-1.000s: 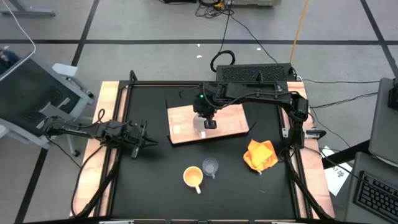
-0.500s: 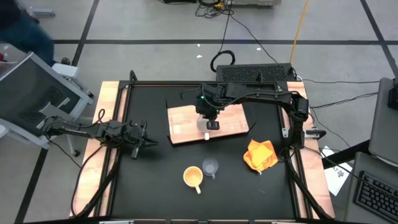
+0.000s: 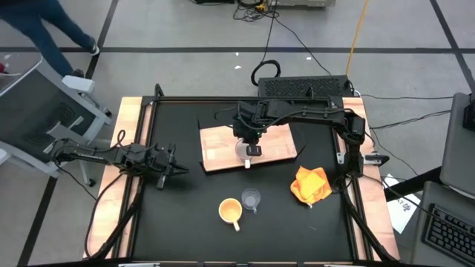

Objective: Stack small to large cups/mugs on shelf
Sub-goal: Put the gray patterned mug on the shelf

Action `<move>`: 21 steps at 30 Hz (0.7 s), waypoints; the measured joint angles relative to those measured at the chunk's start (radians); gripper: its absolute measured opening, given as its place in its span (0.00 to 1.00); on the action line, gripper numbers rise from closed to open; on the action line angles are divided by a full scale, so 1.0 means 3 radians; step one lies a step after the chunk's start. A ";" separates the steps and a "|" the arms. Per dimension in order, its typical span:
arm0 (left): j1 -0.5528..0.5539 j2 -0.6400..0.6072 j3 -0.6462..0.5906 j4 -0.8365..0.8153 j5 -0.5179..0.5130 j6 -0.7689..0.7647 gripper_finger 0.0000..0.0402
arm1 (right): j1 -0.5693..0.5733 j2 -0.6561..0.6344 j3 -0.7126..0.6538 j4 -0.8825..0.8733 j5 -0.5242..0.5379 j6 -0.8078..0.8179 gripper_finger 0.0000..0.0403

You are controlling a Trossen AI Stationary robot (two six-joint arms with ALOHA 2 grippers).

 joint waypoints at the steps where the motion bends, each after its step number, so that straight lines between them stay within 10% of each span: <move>1: 0.0001 0.0000 0.0000 0.0000 0.0000 0.0000 0.08 | 0.0000 0.0000 0.0000 -0.0004 0.0000 0.0008 0.03; 21: 0.0000 0.0000 0.0000 0.0001 0.0001 -0.0006 0.08 | 0.0000 0.0007 0.0000 0.0115 0.0013 0.0005 0.10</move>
